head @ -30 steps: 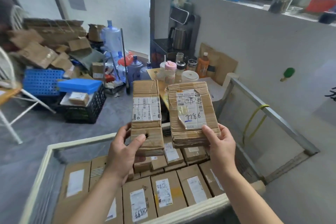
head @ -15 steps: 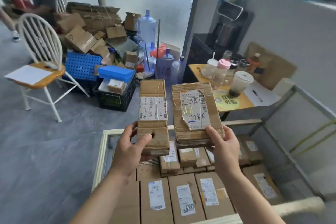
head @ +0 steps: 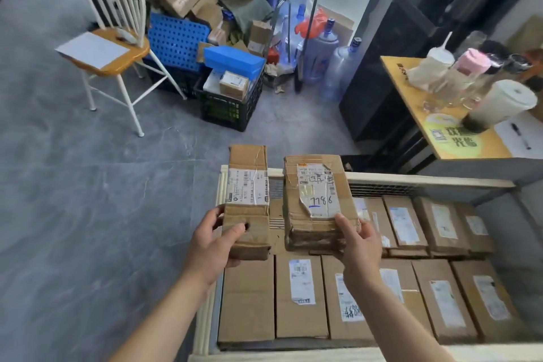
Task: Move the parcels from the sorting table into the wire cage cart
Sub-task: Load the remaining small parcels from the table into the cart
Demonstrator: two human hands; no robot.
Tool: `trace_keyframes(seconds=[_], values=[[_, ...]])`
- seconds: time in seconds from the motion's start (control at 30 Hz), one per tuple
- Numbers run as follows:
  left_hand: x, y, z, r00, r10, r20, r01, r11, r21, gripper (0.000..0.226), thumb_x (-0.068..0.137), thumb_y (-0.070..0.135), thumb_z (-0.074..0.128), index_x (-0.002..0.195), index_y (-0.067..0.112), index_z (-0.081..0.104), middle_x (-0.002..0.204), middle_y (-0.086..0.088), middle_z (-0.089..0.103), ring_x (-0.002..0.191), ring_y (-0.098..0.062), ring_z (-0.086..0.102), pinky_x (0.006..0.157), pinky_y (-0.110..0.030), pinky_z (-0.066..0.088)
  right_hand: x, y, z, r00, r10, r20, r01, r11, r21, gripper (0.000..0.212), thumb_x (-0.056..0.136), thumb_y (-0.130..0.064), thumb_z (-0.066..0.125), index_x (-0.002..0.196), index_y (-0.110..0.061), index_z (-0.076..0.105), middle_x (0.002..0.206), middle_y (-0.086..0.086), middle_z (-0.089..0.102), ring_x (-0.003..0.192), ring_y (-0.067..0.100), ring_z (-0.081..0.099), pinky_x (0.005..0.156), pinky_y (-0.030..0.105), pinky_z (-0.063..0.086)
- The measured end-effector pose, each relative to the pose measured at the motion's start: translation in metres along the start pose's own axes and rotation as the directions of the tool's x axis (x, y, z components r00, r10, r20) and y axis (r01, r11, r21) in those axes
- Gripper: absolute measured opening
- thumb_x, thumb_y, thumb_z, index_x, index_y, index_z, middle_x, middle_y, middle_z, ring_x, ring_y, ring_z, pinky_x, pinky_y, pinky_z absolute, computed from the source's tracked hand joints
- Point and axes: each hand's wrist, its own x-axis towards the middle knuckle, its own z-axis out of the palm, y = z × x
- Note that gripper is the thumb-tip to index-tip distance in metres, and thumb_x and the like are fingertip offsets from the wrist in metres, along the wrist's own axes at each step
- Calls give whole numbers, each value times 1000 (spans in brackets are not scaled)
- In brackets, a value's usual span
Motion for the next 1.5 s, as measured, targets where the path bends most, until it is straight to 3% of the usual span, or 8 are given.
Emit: trace_keyframes(seconds=[0.17, 0.3, 0.6, 0.9, 1.13, 1.27, 1.37, 1.5], values=[[40, -48, 14, 994, -111, -25, 111, 994, 7, 32, 94, 17, 67, 113, 40, 60, 112, 7, 69, 84, -11, 73, 56, -33, 58, 42, 56, 6, 991, 119, -54, -121, 992, -41, 44, 86, -31, 78, 123, -15, 59, 108, 9, 73, 96, 24, 73, 86, 43, 60], [79, -90, 27, 981, -187, -51, 190, 979, 72, 37, 94, 23, 68, 126, 37, 56, 119, 10, 63, 100, -16, 67, 66, -41, 62, 79, 97, 11, 985, 164, -61, -169, 982, -80, 36, 85, -32, 79, 114, -24, 58, 108, 6, 71, 96, 22, 72, 87, 42, 60], [145, -166, 43, 954, -263, -146, 282, 950, 133, 54, 94, 24, 67, 142, 36, 45, 109, 23, 54, 101, -7, 58, 75, -44, 62, 143, 159, 26, 977, 203, -67, -212, 955, -206, 86, 61, -59, 80, 133, -19, 55, 119, 7, 69, 106, 27, 69, 97, 54, 54], [188, -199, 43, 932, -299, -205, 325, 939, 109, 42, 96, 23, 65, 134, 37, 51, 117, 16, 59, 103, -9, 59, 80, -46, 59, 167, 193, 41, 976, 192, -98, -210, 951, -225, 55, 65, -61, 74, 110, -31, 61, 106, -1, 70, 94, 20, 67, 86, 41, 55], [193, -228, 41, 901, -323, -289, 366, 924, 111, 42, 100, 10, 55, 138, 27, 54, 124, 5, 66, 115, -21, 62, 102, -51, 49, 180, 209, 40, 986, 124, -108, -153, 935, -320, 42, 99, -28, 58, 140, -18, 57, 112, -22, 59, 112, 6, 54, 96, 26, 40], [188, -230, 35, 891, -317, -324, 378, 914, 145, 52, 101, 9, 53, 148, 29, 44, 140, 1, 58, 124, -26, 57, 107, -53, 45, 176, 208, 36, 985, 139, -106, -169, 912, -375, 11, 98, -25, 58, 107, -24, 65, 101, -21, 69, 98, 5, 66, 87, 26, 52], [183, -217, 35, 906, -245, -344, 345, 900, 268, 57, 100, 11, 57, 152, 27, 39, 150, 0, 48, 135, -24, 47, 109, -39, 39, 166, 201, 32, 987, 138, -86, -160, 917, -366, 22, 98, -25, 58, 117, -17, 65, 128, -15, 65, 121, 14, 60, 106, 43, 47], [165, -180, 43, 939, -130, -317, 276, 837, 473, 57, 100, 12, 54, 152, 27, 38, 151, -1, 46, 122, -25, 55, 95, -32, 47, 147, 178, 25, 990, 121, -69, -138, 915, -379, 48, 99, -26, 58, 146, -20, 51, 145, -6, 55, 131, 10, 50, 109, 32, 39]])
